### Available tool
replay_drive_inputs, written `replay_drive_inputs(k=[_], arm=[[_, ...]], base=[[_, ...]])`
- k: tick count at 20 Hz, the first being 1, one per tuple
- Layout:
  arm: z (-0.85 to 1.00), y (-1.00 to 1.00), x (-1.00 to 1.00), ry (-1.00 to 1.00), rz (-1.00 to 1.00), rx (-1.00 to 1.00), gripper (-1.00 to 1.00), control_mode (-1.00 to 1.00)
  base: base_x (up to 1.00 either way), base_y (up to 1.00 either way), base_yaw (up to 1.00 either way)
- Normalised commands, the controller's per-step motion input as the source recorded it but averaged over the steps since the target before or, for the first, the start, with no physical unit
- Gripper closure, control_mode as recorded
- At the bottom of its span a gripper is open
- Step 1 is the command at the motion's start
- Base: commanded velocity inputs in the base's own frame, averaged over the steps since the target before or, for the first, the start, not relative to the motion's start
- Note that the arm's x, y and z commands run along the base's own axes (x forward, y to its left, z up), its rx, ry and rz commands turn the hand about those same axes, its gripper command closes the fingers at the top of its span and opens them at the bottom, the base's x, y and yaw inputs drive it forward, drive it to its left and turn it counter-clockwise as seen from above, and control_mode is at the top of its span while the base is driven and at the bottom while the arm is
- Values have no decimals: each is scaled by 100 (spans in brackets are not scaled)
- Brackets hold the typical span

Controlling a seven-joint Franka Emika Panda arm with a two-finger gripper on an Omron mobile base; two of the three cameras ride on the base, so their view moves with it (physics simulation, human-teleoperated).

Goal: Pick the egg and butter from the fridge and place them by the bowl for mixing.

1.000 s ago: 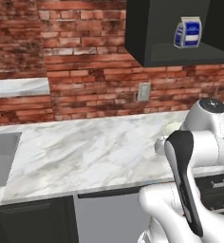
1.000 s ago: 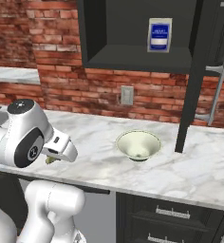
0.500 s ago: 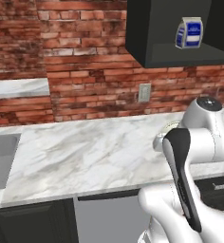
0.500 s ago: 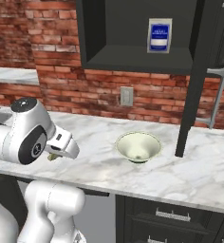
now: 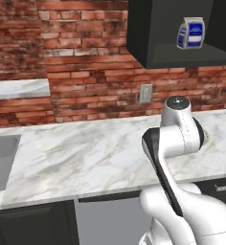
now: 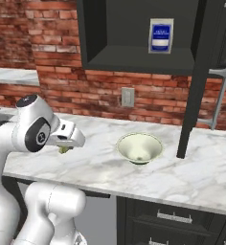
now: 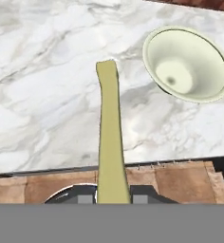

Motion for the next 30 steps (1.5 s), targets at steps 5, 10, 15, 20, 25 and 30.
replay_drive_inputs(k=[5,10,15,20,25,30], arm=[[-57,-4,53,-5,3,-17,100,-100],[-62,-23,65,0,5,-3,100,-100],[-51,-4,52,0,8,-3,100,-100],[-40,-25,54,1,6,0,100,-100],[-44,-12,35,1,0,0,100,-100],[-43,0,21,0,0,0,100,-100]], base=[[0,0,0],[0,0,0],[0,0,0],[0,0,0],[0,0,0],[0,0,0]])
